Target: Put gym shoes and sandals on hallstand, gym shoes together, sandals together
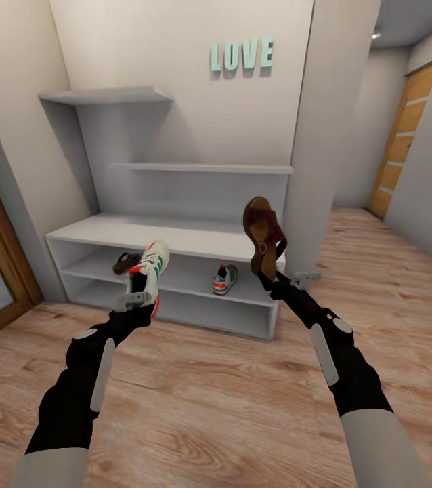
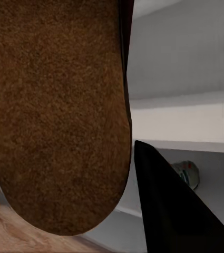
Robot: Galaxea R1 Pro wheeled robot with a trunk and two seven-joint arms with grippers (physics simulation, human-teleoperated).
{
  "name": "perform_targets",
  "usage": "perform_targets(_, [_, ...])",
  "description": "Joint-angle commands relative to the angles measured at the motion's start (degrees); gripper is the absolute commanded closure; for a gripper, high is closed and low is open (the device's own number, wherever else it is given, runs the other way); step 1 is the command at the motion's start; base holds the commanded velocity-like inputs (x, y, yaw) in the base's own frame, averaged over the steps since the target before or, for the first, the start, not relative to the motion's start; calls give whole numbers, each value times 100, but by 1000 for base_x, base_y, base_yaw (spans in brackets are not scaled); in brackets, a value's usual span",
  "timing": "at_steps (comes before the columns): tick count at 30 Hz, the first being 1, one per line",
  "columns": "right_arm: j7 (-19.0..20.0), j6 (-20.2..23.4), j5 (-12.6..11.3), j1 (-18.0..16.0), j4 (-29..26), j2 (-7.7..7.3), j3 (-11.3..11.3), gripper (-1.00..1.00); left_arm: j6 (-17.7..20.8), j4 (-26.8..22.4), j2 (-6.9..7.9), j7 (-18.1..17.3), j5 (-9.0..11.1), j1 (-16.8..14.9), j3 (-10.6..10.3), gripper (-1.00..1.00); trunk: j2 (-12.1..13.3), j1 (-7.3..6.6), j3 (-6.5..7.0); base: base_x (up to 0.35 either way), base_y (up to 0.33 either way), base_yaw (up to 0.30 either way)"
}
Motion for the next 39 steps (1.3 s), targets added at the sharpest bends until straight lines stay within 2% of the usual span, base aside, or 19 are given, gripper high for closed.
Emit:
perform_targets(1, [35,67,-81,-5,-3,8,-19,100,30,-7,-5,-39,-3,-3,18,100,-3,-1,-6,30,97,-265])
perform_targets(18, [35,67,-81,-5,-3,7,-20,100,32,-7,-4,-39,-3,-3,18,100,-3,-1,-6,2,8,-256])
perform_targets(29, [35,67,-81,-5,-3,6,-15,100,32,-7,-5,-39,-3,-3,18,100,-3,-1,-6,0,192,-19])
perform_targets(39, [35,74,-91,-5,-3,9,-39,100,32,-7,-4,-39,-3,-3,18,100,-3,-1,-6,0,2,0])
